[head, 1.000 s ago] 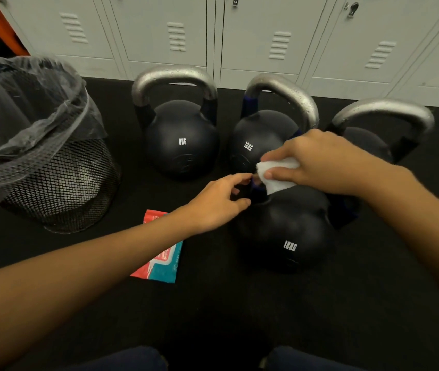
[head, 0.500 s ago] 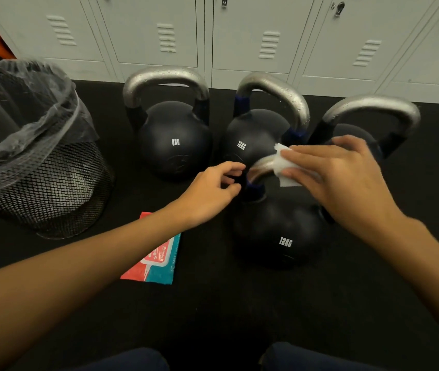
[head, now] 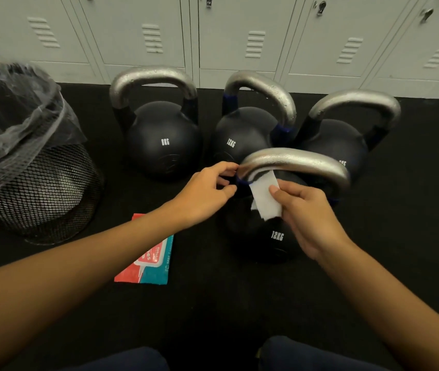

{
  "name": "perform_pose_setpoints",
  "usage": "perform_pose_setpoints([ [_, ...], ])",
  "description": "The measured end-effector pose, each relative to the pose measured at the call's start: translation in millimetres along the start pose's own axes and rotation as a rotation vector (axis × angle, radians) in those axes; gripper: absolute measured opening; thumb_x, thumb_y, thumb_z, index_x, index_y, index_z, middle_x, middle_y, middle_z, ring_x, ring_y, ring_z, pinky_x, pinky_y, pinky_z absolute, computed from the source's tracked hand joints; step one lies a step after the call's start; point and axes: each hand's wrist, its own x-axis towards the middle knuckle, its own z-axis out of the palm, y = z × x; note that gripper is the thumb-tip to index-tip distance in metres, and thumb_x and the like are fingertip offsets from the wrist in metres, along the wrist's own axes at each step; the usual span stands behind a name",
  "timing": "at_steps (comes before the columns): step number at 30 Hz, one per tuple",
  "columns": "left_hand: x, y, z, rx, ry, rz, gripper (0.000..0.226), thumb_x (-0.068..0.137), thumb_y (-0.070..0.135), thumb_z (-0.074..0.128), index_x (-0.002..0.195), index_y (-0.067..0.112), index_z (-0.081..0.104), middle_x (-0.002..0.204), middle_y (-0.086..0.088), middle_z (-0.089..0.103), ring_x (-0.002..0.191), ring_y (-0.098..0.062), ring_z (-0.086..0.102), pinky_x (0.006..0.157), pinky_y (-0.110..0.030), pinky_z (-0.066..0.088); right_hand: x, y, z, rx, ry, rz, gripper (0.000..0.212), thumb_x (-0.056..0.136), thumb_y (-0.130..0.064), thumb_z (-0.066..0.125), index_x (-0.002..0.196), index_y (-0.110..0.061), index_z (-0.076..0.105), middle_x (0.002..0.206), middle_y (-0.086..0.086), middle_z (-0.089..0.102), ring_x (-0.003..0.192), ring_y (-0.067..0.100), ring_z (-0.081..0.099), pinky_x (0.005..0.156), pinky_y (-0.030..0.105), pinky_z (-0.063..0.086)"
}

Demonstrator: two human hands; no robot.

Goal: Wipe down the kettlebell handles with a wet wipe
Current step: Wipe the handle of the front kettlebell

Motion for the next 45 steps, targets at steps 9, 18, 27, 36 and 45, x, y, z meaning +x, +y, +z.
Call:
perform_pose_setpoints([
  [9, -0.6, 0.4, -0.2, -0.021, -0.009, 0.001, 0.045, 0.095, 0.013, 0.057, 0.137, 0.025, 0.048, 0.130, 0.006, 0.055, 0.111, -0.006, 0.058, 0.093, -0.022, 0.046, 0.8, 14.2, 42.5, -0.223, 0.048, -0.161, 0.049, 0.103, -0.008, 0.043, 0.150, -0.023, 0.037, 0.132, -0.020, 0.052, 0.118, -0.010, 0.044, 0.098, 0.012, 0.035],
  [18, -1.4, -1.4, -0.2, -0.047, -0.031, -0.005, 0.047, 0.095, 0.014, 0.057, 0.138, 0.027, 0.046, 0.133, 0.008, 0.054, 0.100, -0.005, 0.063, 0.084, -0.017, 0.049, 8.1, 13.7, 38.0, -0.069, 0.047, -0.153, 0.037, 0.103, -0.006, 0.042, 0.135, -0.019, 0.057, 0.136, -0.001, 0.060, 0.130, 0.011, 0.051, 0.113, 0.033, 0.037],
  [27, -3.5, -2.8, -2.0, -0.033, -0.089, -0.016, 0.056, 0.095, 0.015, 0.057, 0.145, 0.028, 0.037, 0.142, 0.009, 0.045, 0.102, -0.002, 0.060, 0.078, -0.012, 0.047, 5.8, 23.1, 40.7, -0.186, 0.040, -0.161, 0.049, 0.105, -0.015, 0.041, 0.152, -0.020, 0.034, 0.154, -0.007, 0.040, 0.142, 0.003, 0.031, 0.121, 0.033, 0.024],
  [36, -5.4, -5.1, -5.3, -0.020, -0.137, -0.013, 0.058, 0.095, 0.018, 0.058, 0.146, 0.032, 0.033, 0.145, 0.011, 0.041, 0.101, -0.006, 0.063, 0.076, -0.013, 0.051, 15.1, 14.2, 39.0, -0.307, 0.062, -0.233, 0.031, 0.102, -0.011, 0.044, 0.122, -0.029, 0.059, 0.117, -0.009, 0.066, 0.111, 0.003, 0.058, 0.102, 0.029, 0.045],
  [45, -5.2, -3.7, -5.0, -0.026, -0.127, -0.014, 0.057, 0.095, 0.017, 0.058, 0.145, 0.031, 0.034, 0.143, 0.012, 0.044, 0.094, -0.004, 0.064, 0.075, -0.007, 0.050, -6.3, 6.0, 41.3, 0.174, 0.018, -0.138, 0.044, 0.102, 0.001, 0.040, 0.143, -0.014, 0.047, 0.141, -0.002, 0.056, 0.131, 0.007, 0.049, 0.112, 0.030, 0.038],
])
